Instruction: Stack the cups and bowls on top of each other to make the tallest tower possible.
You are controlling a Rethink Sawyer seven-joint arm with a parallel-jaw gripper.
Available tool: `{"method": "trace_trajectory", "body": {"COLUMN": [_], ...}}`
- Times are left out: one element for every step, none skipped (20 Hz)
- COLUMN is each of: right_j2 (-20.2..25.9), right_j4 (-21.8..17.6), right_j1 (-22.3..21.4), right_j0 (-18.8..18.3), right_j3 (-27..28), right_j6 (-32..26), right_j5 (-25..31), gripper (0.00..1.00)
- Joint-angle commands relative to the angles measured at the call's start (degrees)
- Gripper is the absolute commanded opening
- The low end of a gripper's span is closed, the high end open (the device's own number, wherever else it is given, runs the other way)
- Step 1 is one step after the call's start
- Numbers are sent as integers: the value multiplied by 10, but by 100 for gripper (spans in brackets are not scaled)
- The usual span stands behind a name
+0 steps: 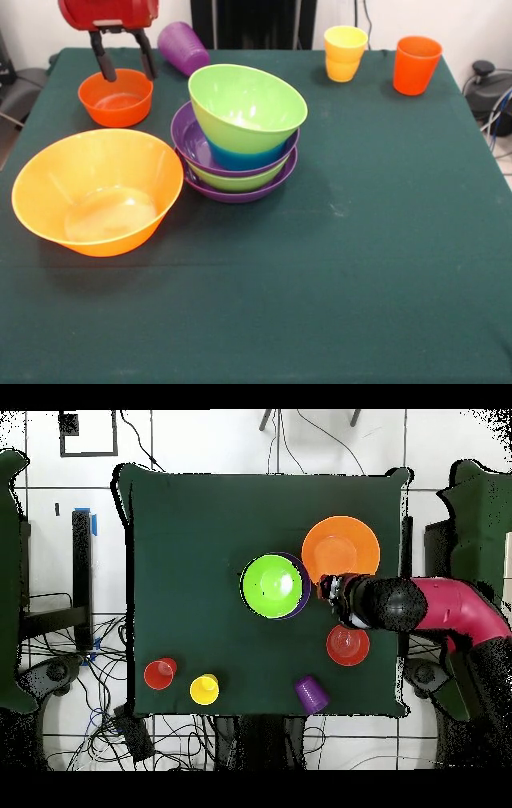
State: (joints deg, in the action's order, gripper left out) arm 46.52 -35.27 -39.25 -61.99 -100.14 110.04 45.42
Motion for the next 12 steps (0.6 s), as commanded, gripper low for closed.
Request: {"method": "trace_trajectory", "body": {"right_j2": [-44, -46, -47, -49, -50, -53, -55, -59, -62, -66, -69, -72], "right_j4": [-57, -59, -61, -62, -64, -67, -69, -72, -73, -76, -78, -80], "right_j1": [40, 42, 46, 49, 52, 54, 56, 57, 61, 64, 67, 69], "right_j0": [15, 15, 15, 16, 16, 17, 18, 19, 20, 21, 22, 22], "right_j3": [-44, -44, -43, -41, -41, -41, -42, -44, -45, -47, -48, -50], "right_j6": [-44, -43, -43, -43, -42, -39, -39, -36, -35, -31, -29, -26], "right_j5": [-51, -54, -57, -59, -63, -66, -70, -75, -79, -85, -91, -96], "gripper": [100, 100, 100, 100, 100, 100, 100, 100, 100, 100, 100, 100]}}
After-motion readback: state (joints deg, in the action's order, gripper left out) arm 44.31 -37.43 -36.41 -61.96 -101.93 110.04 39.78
